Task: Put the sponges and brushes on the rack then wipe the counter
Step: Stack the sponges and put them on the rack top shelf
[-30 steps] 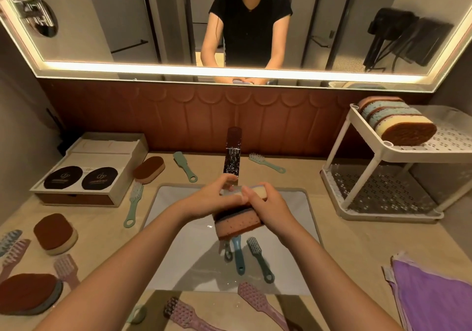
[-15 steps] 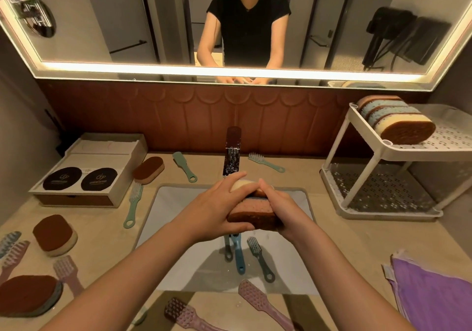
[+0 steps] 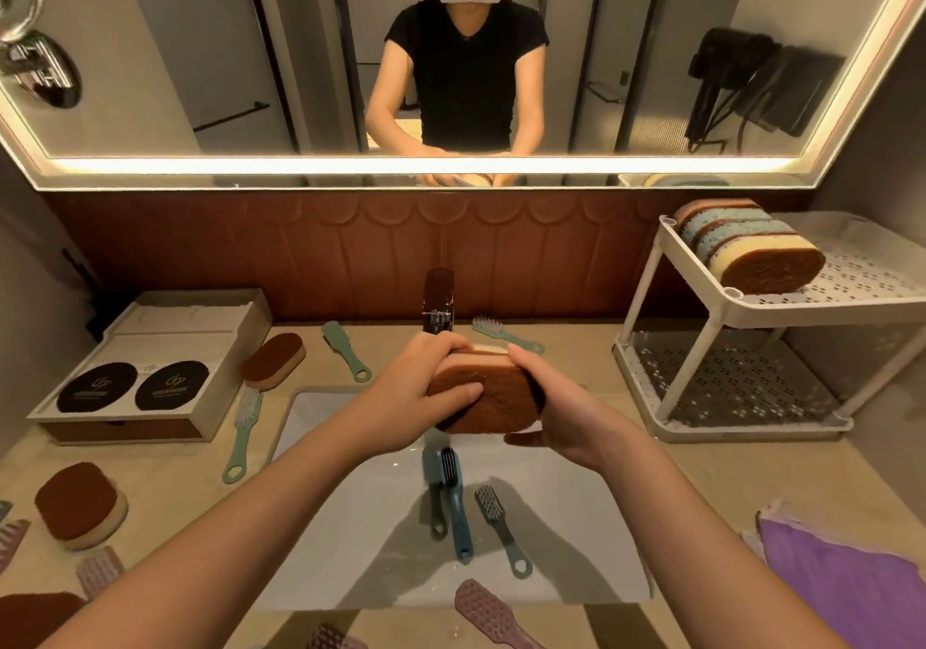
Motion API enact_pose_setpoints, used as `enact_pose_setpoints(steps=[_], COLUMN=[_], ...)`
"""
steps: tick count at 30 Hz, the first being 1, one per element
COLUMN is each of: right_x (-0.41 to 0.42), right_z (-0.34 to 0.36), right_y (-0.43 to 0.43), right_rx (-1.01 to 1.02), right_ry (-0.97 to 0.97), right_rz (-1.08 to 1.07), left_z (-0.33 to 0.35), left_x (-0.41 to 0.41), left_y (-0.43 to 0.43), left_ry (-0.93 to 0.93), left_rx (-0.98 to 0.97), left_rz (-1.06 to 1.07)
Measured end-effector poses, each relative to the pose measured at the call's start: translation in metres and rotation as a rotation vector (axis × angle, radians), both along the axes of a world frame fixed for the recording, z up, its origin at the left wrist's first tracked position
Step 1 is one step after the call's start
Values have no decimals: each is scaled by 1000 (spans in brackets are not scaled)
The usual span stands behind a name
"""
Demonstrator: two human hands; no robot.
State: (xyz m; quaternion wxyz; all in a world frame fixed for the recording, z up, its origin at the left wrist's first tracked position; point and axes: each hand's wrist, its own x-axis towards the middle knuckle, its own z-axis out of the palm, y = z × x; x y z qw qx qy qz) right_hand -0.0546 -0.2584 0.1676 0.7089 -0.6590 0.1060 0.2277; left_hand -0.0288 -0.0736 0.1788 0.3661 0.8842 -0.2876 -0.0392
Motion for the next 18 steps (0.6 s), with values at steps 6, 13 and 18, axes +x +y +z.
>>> enact_pose_setpoints(steps=[6,13,18], right_x=[16,41,50], right_z=[22,61,87], right_y=[-24,-53,-82], right_rx=[0,4,-30], right_ry=[-257,-418,-506], right_rz=[49,-142,-233], left_z=[33,58,87], left_x=[19,39,52], left_y=[-16,-46,-74], left_ry=[201,499,368], left_rx=[-221,-581,-471], left_rz=[72,231,209])
